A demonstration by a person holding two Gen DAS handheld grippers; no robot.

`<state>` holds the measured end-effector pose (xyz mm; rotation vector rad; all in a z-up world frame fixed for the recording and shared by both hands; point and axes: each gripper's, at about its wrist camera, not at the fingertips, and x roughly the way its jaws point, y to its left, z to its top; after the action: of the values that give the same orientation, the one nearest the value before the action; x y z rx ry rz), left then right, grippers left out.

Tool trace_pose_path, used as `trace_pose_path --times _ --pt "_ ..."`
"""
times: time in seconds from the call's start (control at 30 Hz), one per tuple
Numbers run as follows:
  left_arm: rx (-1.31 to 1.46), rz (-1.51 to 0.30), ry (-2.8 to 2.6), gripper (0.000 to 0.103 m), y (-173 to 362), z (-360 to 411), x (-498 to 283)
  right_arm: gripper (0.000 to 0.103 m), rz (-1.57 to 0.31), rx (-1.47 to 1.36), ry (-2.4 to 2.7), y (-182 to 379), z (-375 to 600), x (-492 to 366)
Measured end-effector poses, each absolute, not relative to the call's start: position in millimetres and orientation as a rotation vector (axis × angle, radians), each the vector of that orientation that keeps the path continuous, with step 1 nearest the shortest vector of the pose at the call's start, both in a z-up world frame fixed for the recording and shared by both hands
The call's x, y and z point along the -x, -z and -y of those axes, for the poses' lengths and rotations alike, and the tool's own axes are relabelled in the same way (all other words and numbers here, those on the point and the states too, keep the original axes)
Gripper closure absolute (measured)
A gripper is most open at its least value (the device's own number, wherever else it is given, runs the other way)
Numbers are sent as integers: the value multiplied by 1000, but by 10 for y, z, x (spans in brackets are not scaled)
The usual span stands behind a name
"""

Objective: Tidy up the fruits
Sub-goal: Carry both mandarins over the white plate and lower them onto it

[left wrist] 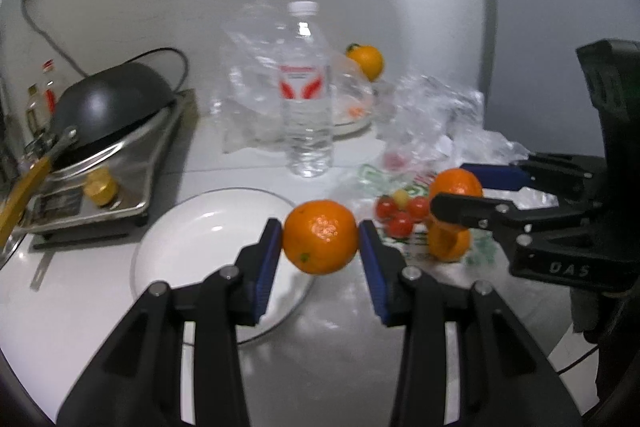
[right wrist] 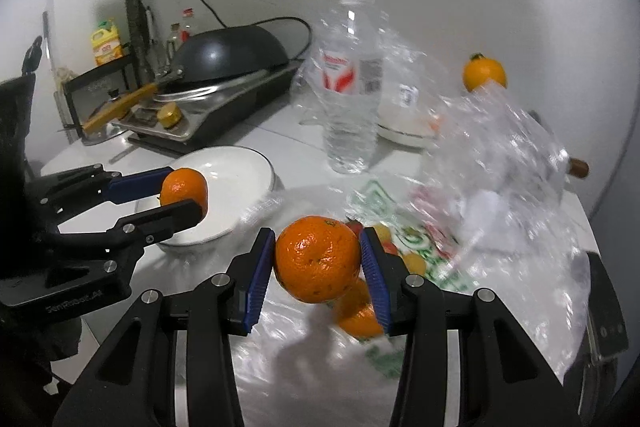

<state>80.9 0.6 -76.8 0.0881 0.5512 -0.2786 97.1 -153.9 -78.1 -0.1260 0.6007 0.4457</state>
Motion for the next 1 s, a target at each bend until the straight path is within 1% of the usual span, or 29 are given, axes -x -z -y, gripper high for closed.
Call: trace_pose_path --times 0.23,0.6,1.0 --pt "-108 -518 166 62 819 -283 -790 57 -587 144 -475 706 1274 -1038" --pt "-94 -514 34 62 915 -687 -886 57 -543 157 -546 566 808 -1147" --pt "-82 -630 17 62 1195 -967 -1155 57 -560 174 -579 588 372 -1402"
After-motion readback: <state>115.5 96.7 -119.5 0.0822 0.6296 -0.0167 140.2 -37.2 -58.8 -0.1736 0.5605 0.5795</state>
